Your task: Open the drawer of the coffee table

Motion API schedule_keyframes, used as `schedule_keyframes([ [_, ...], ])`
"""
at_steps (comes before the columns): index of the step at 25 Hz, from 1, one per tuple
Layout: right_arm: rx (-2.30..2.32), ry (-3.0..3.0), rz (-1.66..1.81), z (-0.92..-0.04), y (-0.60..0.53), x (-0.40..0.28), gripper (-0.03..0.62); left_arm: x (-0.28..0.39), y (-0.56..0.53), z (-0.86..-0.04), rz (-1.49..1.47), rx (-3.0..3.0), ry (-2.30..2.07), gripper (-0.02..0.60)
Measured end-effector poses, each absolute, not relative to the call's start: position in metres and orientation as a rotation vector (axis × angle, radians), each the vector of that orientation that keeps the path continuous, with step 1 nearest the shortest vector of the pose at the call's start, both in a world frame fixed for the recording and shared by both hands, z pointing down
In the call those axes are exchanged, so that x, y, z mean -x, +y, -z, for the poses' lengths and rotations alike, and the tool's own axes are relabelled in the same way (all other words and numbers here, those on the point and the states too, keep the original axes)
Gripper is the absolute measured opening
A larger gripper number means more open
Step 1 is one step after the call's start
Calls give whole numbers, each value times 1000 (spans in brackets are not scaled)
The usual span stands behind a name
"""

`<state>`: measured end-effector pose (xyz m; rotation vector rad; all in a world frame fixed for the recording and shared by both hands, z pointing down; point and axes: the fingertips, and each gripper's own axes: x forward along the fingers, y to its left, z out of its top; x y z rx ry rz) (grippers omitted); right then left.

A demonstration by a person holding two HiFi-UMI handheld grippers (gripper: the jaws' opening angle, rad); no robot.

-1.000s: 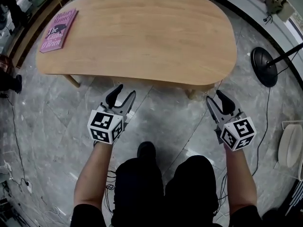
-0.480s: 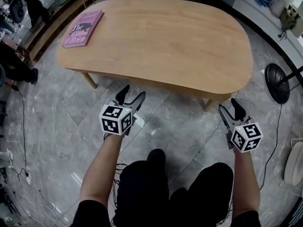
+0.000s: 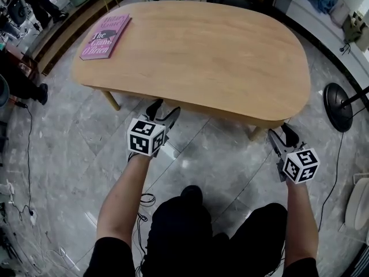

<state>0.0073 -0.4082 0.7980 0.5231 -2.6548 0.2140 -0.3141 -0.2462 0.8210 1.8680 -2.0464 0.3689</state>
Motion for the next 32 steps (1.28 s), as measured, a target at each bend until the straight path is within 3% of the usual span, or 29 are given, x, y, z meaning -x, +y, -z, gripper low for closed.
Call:
schedule_keyframes([
  [6, -518, -2648, -213, -803, -413, 0, 232, 315, -255, -822, -424, -1837, -2042, 253],
  [11, -555, -2661, -216, -805, -421, -3, 163, 316, -255, -821, -421, -1803, -2054, 235],
  [32, -506, -2651, -148, -807, -389, -22, 147, 295, -216, -822, -448, -1749, -2047, 212],
])
